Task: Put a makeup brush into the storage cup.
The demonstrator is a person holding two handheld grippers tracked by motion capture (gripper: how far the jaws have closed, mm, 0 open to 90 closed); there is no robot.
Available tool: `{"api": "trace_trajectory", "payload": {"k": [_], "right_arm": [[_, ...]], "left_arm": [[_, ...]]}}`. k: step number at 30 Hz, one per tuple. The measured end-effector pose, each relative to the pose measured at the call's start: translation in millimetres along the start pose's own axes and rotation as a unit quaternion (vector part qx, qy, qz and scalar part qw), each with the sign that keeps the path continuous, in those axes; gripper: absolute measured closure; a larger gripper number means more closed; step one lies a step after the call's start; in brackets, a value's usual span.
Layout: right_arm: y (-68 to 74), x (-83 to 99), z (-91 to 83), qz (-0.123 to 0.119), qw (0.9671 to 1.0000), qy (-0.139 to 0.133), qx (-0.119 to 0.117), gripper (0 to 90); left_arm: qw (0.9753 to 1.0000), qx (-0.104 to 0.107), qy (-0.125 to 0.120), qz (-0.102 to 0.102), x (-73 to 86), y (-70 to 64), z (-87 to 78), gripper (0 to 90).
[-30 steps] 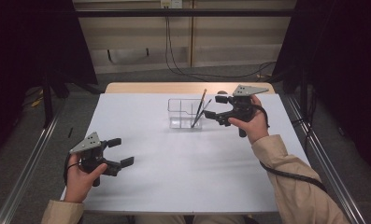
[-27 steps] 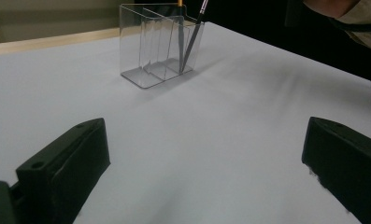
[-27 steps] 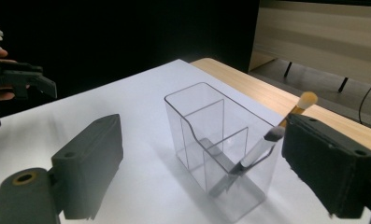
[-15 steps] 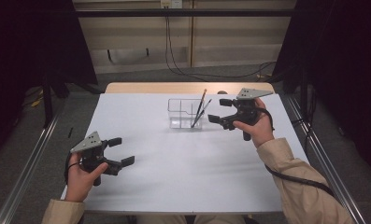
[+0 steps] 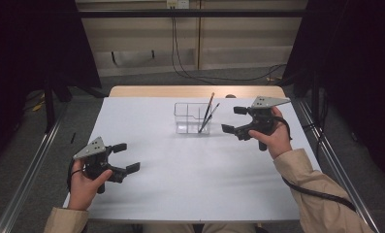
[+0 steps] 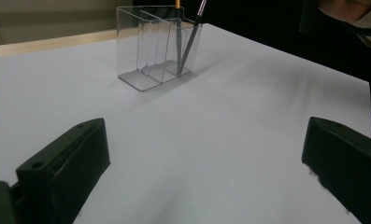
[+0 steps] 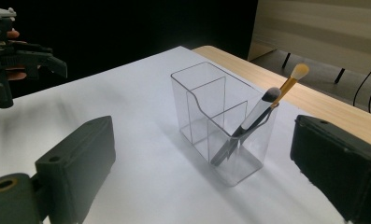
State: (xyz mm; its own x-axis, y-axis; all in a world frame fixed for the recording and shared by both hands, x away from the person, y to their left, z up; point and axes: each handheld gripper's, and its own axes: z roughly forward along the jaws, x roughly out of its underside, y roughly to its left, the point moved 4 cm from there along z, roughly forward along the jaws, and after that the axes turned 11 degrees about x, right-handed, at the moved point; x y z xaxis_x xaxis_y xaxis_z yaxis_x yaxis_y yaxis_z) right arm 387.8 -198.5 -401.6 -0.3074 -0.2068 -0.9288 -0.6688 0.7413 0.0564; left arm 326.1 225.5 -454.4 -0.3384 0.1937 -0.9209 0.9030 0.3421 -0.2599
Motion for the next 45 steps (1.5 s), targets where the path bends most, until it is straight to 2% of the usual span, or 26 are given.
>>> {"api": "trace_trajectory", "payload": {"k": [20,34,45], "right_arm": [[6.6,9.1,-15.0,-0.01,0.9999,0.001,-0.008,5.6],[4.4,27.9,-30.6,-0.008,0.9999,0.011,-0.003,5.6],[5.7,43.4,-41.3,-0.018,0.9996,0.021,0.005,5.5]], "left_arm": [[1.0,0.002,0.004,0.001,1.5,0.6,0.1,0.8],[1.0,0.003,0.007,0.002,1.7,0.9,1.9,0.8],[1.0,0.004,0.008,0.002,1.6,0.7,3.4,0.8]]}}
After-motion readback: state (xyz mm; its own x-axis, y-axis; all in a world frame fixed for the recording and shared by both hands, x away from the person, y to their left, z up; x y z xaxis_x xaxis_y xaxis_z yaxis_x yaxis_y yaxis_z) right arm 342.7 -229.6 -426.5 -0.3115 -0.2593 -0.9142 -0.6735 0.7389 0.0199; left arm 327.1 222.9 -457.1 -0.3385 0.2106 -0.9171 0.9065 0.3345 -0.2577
